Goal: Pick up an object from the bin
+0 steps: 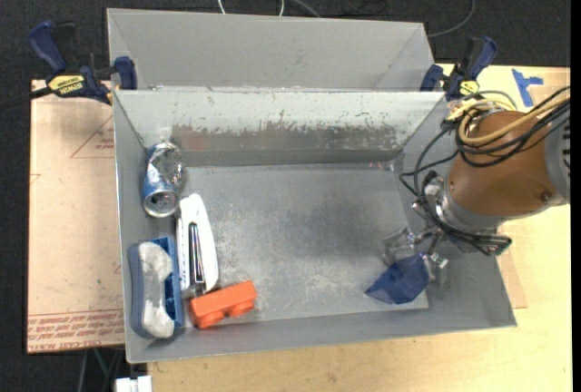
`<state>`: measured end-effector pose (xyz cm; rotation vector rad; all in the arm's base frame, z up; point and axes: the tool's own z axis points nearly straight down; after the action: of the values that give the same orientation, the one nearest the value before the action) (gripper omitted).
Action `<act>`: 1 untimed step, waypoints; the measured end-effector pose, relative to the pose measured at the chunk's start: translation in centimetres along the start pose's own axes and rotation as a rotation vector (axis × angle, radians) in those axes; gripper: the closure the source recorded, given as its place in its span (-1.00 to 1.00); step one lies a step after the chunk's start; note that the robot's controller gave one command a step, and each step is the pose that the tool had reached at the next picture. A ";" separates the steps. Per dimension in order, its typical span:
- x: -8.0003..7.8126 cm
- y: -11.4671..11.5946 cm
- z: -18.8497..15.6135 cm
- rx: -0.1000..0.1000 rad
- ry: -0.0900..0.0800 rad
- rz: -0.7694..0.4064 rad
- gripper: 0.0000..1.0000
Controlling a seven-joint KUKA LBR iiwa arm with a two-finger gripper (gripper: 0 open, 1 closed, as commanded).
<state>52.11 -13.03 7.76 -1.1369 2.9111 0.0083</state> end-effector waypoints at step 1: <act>0.0 0.1 -0.7 -0.001 0.001 -0.001 1.00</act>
Offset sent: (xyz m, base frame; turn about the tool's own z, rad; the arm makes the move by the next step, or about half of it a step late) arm -0.0004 0.0006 0.0302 -0.0009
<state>52.06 -12.99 8.45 -1.1385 2.9113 0.0088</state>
